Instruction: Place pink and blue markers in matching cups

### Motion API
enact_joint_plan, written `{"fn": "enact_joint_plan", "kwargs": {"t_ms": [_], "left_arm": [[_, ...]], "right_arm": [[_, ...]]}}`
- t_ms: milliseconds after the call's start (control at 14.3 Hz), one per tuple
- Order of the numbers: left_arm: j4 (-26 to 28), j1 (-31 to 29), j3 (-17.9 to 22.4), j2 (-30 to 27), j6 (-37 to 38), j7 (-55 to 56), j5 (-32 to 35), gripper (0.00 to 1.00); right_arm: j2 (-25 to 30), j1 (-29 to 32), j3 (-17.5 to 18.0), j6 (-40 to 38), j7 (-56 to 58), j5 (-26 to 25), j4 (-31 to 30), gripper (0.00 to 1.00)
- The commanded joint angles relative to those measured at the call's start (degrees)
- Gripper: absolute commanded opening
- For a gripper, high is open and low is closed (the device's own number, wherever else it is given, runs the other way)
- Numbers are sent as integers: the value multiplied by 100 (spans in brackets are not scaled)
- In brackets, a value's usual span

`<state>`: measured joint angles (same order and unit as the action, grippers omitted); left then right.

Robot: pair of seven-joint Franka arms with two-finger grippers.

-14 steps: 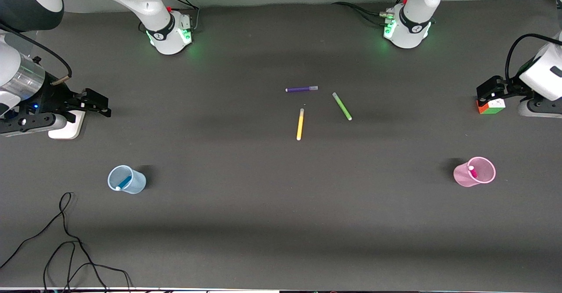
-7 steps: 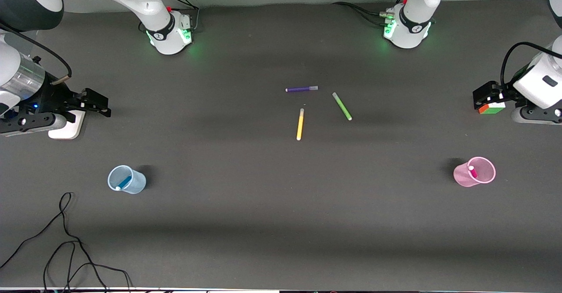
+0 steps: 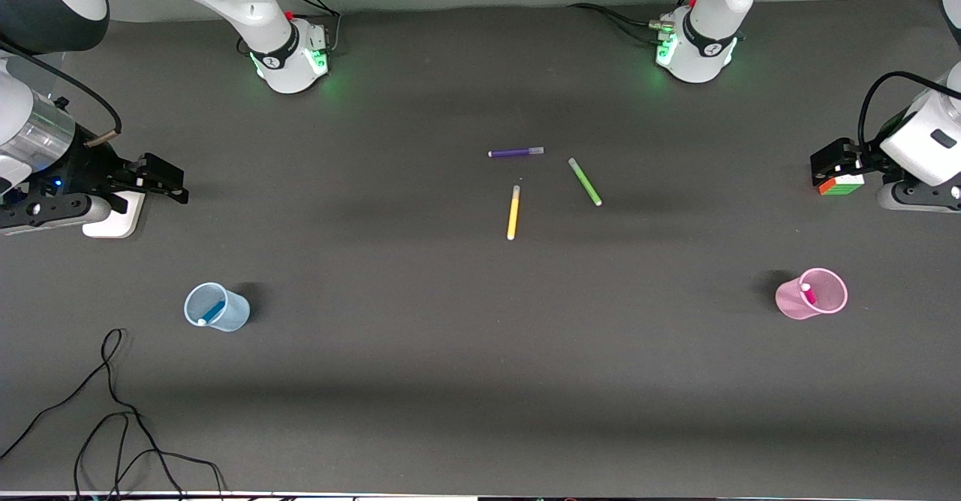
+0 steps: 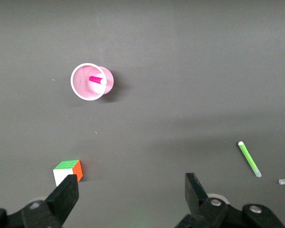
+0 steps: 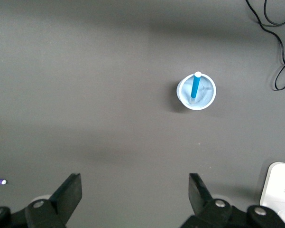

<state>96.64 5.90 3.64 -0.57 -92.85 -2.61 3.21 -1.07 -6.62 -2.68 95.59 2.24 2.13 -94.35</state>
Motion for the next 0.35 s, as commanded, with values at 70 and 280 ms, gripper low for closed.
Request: {"fn": "enact_joint_plan", "kwargs": {"t_ms": [70,280], "left_arm": [[-154,7,23,65,136,-91,-57,100],[-154,16,23,65,136,-82,-57,100]], "right_arm": [[-33,29,14,12,-84,16,83,100],[-68,29,14,4,-66,16,75,100]]}}
